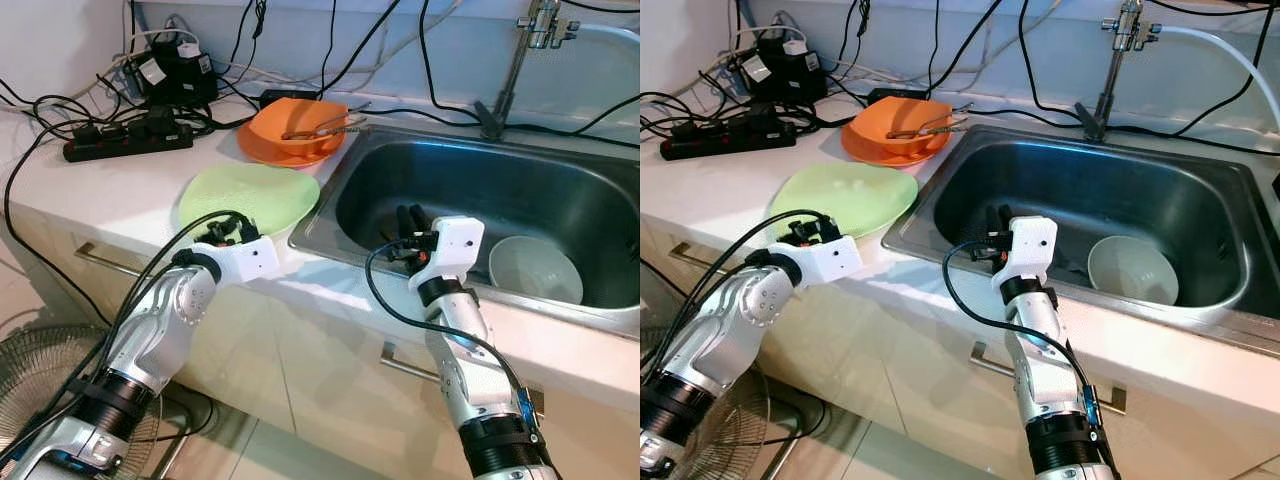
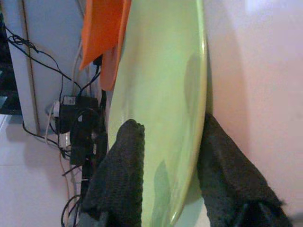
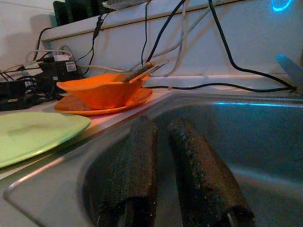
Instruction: Kitchen organization
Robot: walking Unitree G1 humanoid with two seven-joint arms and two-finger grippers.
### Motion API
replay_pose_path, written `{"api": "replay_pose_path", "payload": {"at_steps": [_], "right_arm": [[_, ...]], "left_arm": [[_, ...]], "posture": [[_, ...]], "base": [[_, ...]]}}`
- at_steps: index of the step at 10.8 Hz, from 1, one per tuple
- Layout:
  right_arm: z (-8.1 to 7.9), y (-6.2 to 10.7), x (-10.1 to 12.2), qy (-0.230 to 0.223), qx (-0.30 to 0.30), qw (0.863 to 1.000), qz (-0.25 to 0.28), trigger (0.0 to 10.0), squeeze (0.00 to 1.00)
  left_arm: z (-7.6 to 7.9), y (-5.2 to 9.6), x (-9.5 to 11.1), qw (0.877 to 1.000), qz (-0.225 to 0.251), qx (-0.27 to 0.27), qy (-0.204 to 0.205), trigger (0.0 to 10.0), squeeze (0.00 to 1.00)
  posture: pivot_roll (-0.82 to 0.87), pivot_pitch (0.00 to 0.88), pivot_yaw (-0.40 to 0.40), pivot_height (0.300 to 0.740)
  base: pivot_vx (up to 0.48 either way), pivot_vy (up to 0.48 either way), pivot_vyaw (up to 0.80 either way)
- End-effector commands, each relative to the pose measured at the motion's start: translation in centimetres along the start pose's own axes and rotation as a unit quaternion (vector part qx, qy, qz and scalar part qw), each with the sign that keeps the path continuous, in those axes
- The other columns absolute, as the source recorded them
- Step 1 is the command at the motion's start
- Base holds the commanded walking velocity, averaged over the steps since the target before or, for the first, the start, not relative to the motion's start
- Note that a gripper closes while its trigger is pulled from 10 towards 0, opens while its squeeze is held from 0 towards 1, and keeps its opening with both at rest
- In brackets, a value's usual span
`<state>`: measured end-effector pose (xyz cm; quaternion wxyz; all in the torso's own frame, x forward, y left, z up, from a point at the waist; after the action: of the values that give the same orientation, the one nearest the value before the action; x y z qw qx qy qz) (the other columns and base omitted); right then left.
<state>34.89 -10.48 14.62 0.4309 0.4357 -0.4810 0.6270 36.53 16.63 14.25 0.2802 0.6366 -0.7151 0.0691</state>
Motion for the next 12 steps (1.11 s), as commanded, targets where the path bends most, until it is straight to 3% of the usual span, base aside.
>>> {"api": "replay_pose_path", "payload": {"at_steps": [1, 9, 12], "right_arm": [[-0.1, -0.4, 0.4, 0.0, 0.001, 1.0, 0.004, 10.0, 0.0], [-0.7, -0.8, 0.4, 0.004, 0.016, 1.0, 0.004, 10.0, 0.0], [-0.7, -0.7, 0.1, 0.003, 0.018, 1.0, -0.001, 10.0, 0.0]], "left_arm": [[0.9, -0.1, -0.8, 1.0, -0.018, -0.019, -0.002, 0.0, 0.0], [1.1, 0.0, -0.4, 1.0, -0.011, -0.018, 0.0, 0.0, 0.0], [0.9, 1.0, 0.5, 1.0, 0.004, -0.021, 0.008, 0.0, 0.0]], "posture": [[0.16, 0.0, 0.07, 0.74], [0.16, 0.0, 0.064, 0.74], [0.17, 0.0, 0.062, 0.74]], "base": [[0.0, 0.0, 0.0], [0.0, 0.0, 0.0], [0.0, 0.0, 0.0]]}}
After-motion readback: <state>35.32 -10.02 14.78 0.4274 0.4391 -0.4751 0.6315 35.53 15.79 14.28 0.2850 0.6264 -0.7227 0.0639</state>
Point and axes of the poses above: a point about 5 cm out from each wrist's last joint towards the gripper, its own y axis pointing back from the gripper into the wrist, its own x axis along the axis of the wrist's last joint, z = x × y, the point moved 3 cm from there along -y, pointing out of the wrist towards the gripper, and after that the axes turned 14 degrees about y, right-handed, at the moved point
